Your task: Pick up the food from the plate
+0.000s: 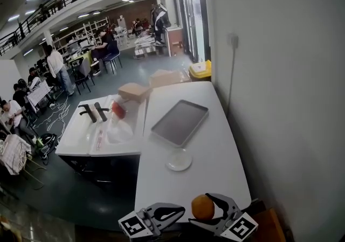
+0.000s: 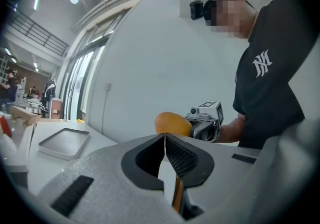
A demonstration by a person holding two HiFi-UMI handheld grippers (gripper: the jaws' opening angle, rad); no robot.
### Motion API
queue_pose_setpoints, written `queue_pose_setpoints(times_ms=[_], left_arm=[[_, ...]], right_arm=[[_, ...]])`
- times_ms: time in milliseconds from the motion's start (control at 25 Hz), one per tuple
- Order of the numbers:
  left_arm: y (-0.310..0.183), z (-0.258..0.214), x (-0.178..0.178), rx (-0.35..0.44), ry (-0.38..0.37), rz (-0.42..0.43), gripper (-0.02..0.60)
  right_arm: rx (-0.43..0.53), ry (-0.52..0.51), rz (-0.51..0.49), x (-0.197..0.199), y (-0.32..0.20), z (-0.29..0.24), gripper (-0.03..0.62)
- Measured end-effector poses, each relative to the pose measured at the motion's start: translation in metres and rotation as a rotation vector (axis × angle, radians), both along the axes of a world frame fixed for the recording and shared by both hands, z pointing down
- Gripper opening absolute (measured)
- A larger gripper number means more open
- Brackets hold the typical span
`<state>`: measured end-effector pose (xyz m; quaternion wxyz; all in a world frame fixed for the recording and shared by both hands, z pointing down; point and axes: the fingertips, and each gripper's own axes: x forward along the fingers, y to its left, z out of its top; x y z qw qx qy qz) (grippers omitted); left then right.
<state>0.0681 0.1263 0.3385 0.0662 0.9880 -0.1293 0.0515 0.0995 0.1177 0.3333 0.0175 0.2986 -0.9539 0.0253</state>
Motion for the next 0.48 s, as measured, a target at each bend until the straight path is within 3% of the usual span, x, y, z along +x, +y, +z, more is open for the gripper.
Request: queue_pose_setpoints(times_ms=[280,480], left_arm=[[0.005,0.014,-0.001,0.008,-0.029,-0.006,0.009],[0.016,0.017,-0.002,0.000,-0.012,-0.004,0.009]], right_arm=[[0.090,0.001,-0.056,-0.021,0.019,-0.025,0.408],[0.041,0.009,-0.083,-0.029,0.032,-0.014,0.408]])
